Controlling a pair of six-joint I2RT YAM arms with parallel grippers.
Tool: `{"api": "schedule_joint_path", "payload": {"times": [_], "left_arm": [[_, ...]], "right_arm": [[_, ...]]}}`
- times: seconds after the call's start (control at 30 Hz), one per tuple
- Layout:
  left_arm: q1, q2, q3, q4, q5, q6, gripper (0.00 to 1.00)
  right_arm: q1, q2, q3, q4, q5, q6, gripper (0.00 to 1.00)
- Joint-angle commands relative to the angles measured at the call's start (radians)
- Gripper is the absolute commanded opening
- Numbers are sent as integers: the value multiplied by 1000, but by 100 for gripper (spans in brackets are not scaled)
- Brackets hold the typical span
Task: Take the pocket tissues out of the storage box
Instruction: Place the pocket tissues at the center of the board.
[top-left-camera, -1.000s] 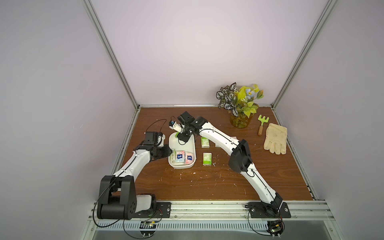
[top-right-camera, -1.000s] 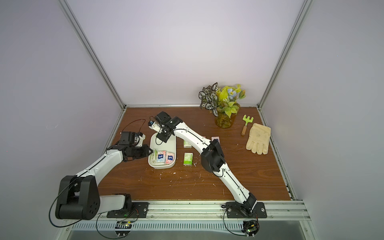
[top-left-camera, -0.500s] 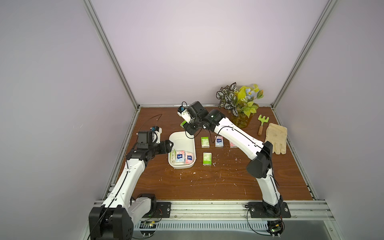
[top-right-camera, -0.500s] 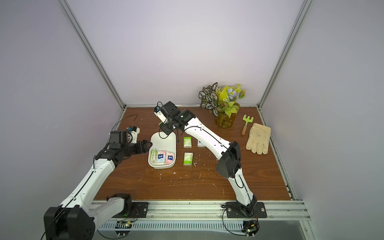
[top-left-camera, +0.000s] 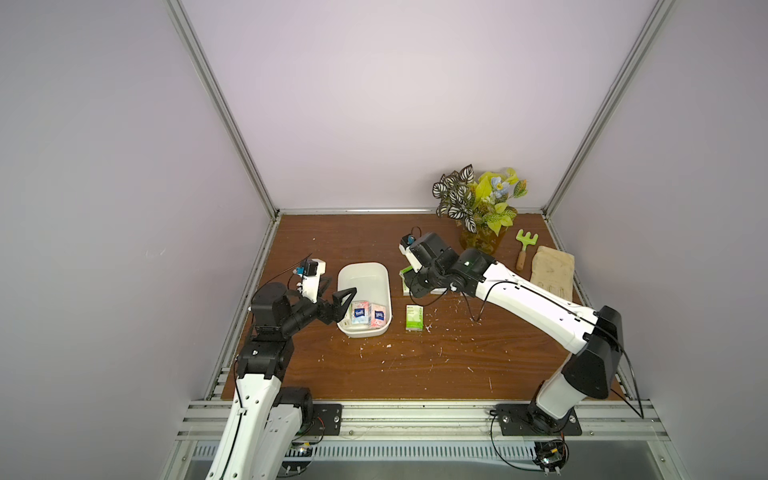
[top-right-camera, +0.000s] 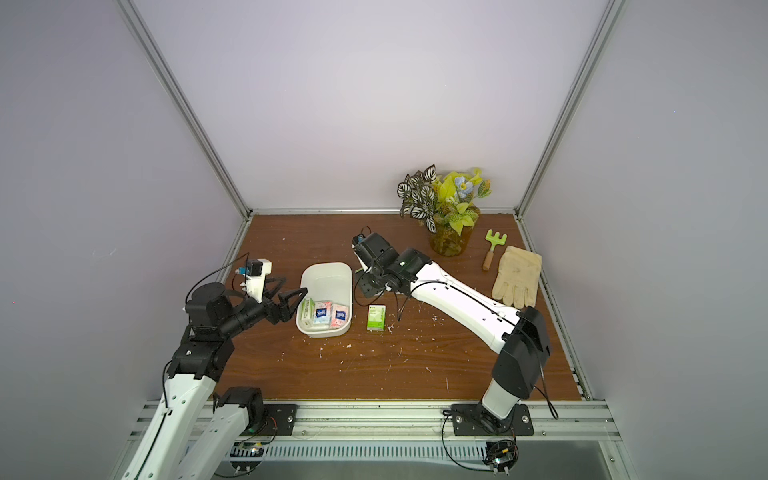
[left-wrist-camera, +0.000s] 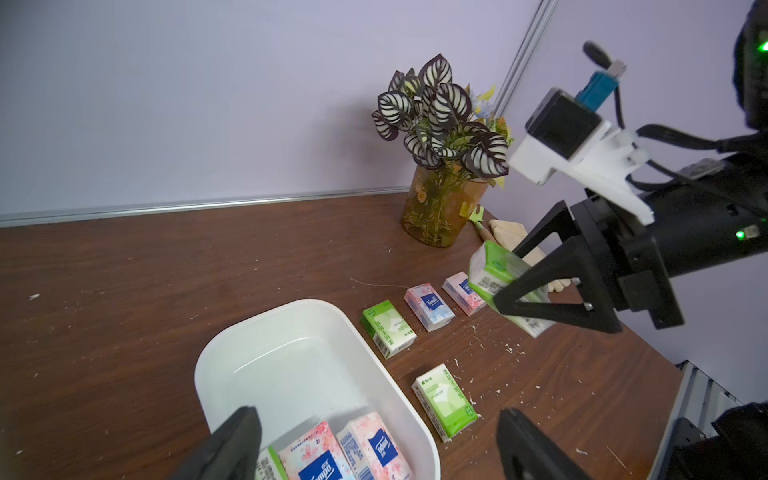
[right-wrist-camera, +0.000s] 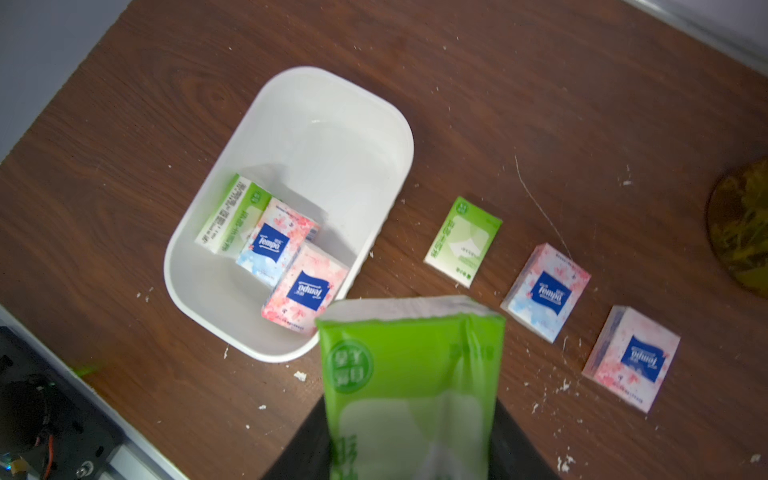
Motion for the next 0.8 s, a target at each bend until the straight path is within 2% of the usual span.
{"api": "schedule_joint_path", "payload": {"times": [0.0, 0.13, 0.43, 0.77], "left_arm": [[10, -30, -36, 117, 93, -18, 85], [9, -44, -69, 163, 118, -27, 86], [4, -45, -99, 182, 121, -31, 84], [0, -20, -97, 166, 117, -22, 83]], "right_arm": [[-1, -91, -133, 70, 27, 151, 47], [-2, -162, -314, 132, 29, 236, 48], [-38, -160, -543, 252, 32, 311, 49], [-73, -102, -622, 345, 82, 390, 51]]}}
